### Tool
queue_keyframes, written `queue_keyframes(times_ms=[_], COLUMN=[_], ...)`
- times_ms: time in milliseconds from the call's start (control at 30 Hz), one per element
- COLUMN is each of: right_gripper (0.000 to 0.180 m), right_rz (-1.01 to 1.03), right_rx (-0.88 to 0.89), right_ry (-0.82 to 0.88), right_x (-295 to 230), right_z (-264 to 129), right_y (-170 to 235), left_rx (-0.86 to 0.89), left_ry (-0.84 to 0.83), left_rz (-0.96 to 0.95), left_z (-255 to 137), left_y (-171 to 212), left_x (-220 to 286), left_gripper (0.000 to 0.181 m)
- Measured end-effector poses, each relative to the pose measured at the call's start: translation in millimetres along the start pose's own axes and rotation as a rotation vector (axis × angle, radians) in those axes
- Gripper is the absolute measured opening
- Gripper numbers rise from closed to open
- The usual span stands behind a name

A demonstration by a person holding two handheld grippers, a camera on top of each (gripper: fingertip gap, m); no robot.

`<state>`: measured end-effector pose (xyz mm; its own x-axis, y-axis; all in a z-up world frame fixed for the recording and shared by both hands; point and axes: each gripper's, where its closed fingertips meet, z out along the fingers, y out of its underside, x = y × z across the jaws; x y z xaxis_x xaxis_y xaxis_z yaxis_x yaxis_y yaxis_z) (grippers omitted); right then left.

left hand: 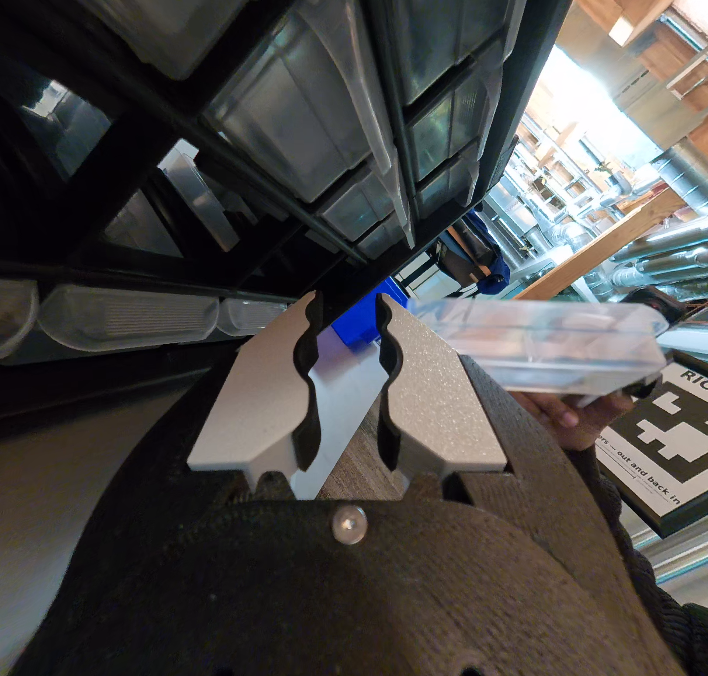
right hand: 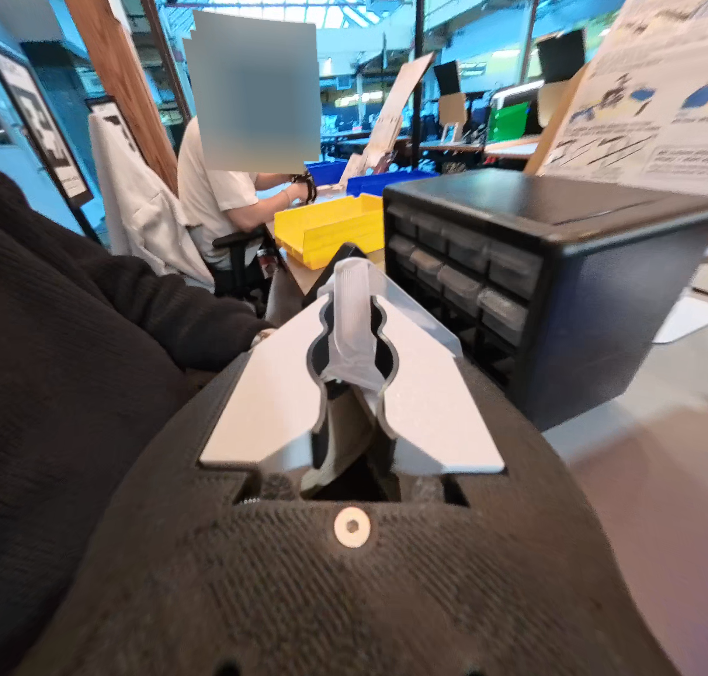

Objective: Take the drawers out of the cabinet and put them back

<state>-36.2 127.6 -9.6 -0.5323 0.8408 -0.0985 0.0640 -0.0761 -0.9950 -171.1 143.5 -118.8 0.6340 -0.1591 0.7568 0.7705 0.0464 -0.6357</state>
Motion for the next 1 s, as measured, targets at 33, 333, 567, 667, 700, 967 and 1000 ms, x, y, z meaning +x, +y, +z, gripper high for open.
queue_keyframes(times_ms=[33,333,567,667,700,967,1000], right_gripper=[0.017,0.017,0.017,0.017,0.017,0.017,0.017], right_rz=[-0.009,-0.108,-0.336,-0.376,-0.396,-0.487,-0.469], right_rx=[0.018,0.173,-0.089,-0.185,-0.219,-0.431,-0.448], right_ry=[0.026,0.522,1.136,1.138,1.134,1.088,1.089], right_x=[4,65,156,177,182,207,212], right_z=[-8,-138,-210,-198,-193,-158,-157], right_y=[-7,-65,2,30,35,67,70], left_rx=[0.0,0.027,-0.006,-0.007,-0.008,-0.005,0.008], left_ry=[0.0,0.008,0.004,-0.005,-0.008,-0.056,-0.067], left_rz=[0.0,0.047,0.08,0.09,0.095,0.103,0.105], left_z=[0,-3,0,0,-1,-12,-15], left_y=[0,-6,-1,-2,-3,-6,-9], left_x=[0,12,14,12,11,1,0], left_gripper=[0.023,0.021,0.022,0.022,0.022,0.021,0.021])
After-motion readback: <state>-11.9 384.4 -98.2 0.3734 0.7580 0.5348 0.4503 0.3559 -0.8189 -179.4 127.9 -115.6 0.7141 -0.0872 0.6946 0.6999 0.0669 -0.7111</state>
